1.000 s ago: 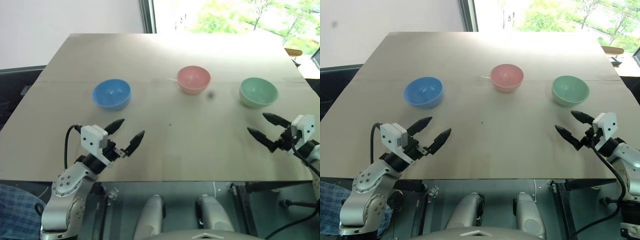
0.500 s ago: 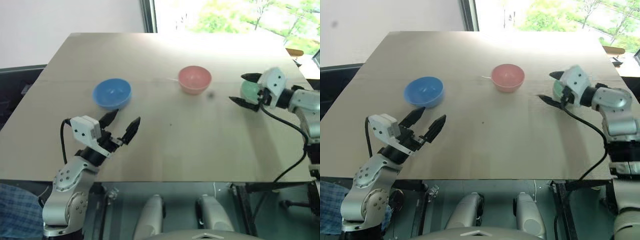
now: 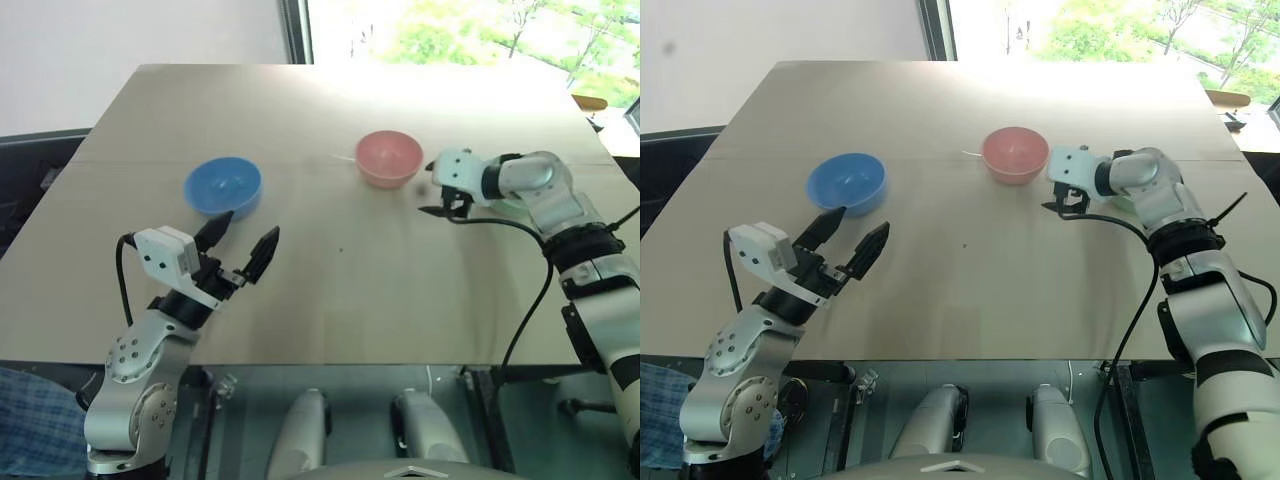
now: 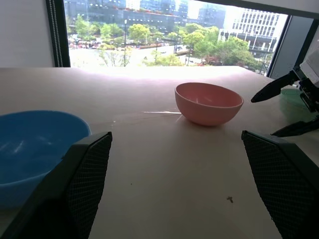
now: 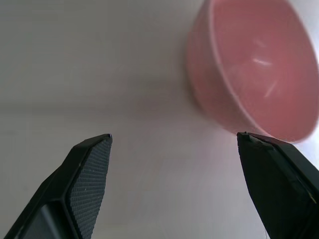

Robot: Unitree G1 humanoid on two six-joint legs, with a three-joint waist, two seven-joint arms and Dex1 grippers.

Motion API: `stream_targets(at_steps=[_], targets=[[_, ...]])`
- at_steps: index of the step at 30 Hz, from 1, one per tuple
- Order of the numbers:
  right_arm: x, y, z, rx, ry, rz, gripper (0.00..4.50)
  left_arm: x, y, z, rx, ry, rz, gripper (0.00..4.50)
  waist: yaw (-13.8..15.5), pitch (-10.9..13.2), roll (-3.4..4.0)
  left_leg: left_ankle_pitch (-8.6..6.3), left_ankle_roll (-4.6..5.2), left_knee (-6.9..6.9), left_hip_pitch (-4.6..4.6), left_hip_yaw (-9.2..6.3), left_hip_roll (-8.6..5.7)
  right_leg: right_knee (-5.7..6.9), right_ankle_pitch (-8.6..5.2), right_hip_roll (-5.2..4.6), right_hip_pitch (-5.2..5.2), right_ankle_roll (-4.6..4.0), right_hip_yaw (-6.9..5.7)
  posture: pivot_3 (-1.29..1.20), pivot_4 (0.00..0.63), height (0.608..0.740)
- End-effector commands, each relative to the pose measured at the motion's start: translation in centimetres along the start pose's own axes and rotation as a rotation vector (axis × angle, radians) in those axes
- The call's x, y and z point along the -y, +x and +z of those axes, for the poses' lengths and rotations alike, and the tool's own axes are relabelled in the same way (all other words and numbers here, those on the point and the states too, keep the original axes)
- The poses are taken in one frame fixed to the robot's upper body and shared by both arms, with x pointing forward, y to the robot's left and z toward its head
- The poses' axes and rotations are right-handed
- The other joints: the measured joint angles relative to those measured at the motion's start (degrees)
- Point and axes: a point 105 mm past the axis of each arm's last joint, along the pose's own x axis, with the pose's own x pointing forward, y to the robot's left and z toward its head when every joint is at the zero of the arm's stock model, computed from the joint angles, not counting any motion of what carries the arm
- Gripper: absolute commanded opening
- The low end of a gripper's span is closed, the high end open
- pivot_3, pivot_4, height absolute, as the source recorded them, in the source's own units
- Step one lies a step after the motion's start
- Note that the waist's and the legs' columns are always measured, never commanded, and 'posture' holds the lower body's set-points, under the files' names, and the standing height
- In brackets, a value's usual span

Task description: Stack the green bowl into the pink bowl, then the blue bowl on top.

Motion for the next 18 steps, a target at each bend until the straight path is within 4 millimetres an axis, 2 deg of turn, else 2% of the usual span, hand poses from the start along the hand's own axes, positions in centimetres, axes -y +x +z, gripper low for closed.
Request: stream_targets(at_steps=[1, 12, 18], targets=[[2.0, 0.3, 1.6, 0.002, -0.075, -0.056, 4.22, 0.3, -0.2, 1.7, 0.066, 0.039, 0.015, 4.42, -0.09, 0.00, 0.01, 0.00, 0.00, -0.01, 0.01, 0.01, 0.00, 0.02, 0.00, 0.00, -0.01, 0.00, 0.01, 0.00, 0.150, 0.740], [3.5, 1.8, 4.3, -0.006, -0.143, -0.074, 4.22, 0.2, -0.7, 1.8, 0.075, 0.038, 0.054, 4.42, 0.00, 0.01, 0.02, 0.00, 0.00, -0.04, 0.01, -0.01, 0.00, 0.01, 0.00, 0.00, -0.01, -0.01, 0.00, 0.00, 0.150, 0.740], [3.2, 2.9, 4.4, -0.046, -0.152, -0.073, 4.22, 0.2, -0.7, 1.8, 0.076, 0.046, 0.057, 4.42, -0.07, 0.01, 0.02, 0.00, 0.00, -0.06, 0.02, -0.01, 0.00, 0.02, 0.00, 0.01, -0.03, -0.02, 0.00, 0.00, 0.150, 0.740]])
